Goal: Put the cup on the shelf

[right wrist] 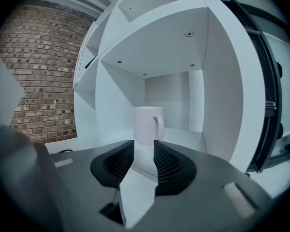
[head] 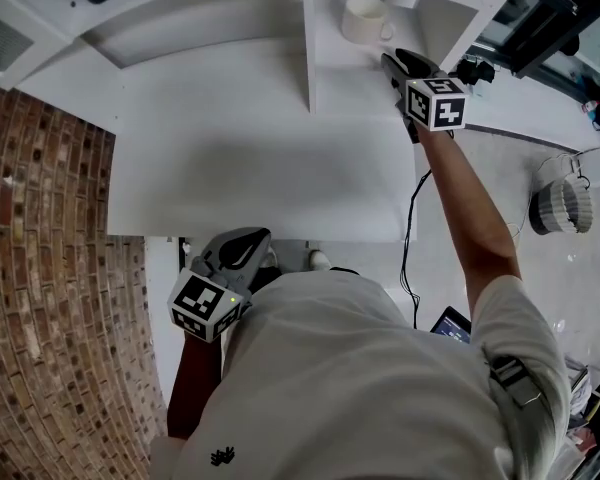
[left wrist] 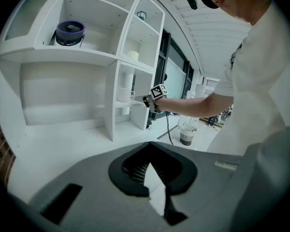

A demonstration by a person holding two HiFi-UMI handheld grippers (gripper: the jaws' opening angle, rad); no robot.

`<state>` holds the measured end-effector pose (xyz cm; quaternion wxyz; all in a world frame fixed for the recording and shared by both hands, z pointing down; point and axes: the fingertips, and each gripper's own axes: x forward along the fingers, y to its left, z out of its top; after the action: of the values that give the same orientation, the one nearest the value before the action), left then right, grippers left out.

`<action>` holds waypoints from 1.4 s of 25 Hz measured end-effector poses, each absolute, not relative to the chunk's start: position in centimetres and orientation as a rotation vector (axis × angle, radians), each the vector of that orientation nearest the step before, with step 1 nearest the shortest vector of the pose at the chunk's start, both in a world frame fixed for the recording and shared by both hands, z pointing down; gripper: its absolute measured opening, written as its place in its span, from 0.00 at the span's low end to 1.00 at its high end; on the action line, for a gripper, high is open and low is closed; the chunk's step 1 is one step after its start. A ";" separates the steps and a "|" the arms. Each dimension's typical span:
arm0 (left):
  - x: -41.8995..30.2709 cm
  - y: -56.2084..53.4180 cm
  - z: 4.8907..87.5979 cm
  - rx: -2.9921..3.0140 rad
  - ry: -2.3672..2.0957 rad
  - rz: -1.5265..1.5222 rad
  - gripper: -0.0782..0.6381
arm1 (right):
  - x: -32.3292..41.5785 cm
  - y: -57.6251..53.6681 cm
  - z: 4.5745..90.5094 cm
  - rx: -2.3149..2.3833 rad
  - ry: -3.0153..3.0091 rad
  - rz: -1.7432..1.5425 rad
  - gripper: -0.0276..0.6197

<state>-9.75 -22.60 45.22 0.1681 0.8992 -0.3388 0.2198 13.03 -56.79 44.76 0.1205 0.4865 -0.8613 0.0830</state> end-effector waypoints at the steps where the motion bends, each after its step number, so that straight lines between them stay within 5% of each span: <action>1: -9.6 -22.5 45.2 2.556 -0.963 0.620 0.12 | 13.1 -56.4 44.9 1.418 -2.517 0.244 0.25; 10: -8.1 -21.2 45.4 2.564 -0.935 0.637 0.12 | 13.2 -52.5 46.4 1.363 -2.535 0.264 0.06; 35: -6.6 -19.6 49.7 2.468 -0.862 0.633 0.12 | 10.0 -33.9 57.4 0.993 -2.479 0.440 0.06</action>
<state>-6.62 -19.57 49.73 0.2242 0.8943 -0.3122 0.2292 10.00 -33.94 57.45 0.2160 0.3583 -0.8943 0.1587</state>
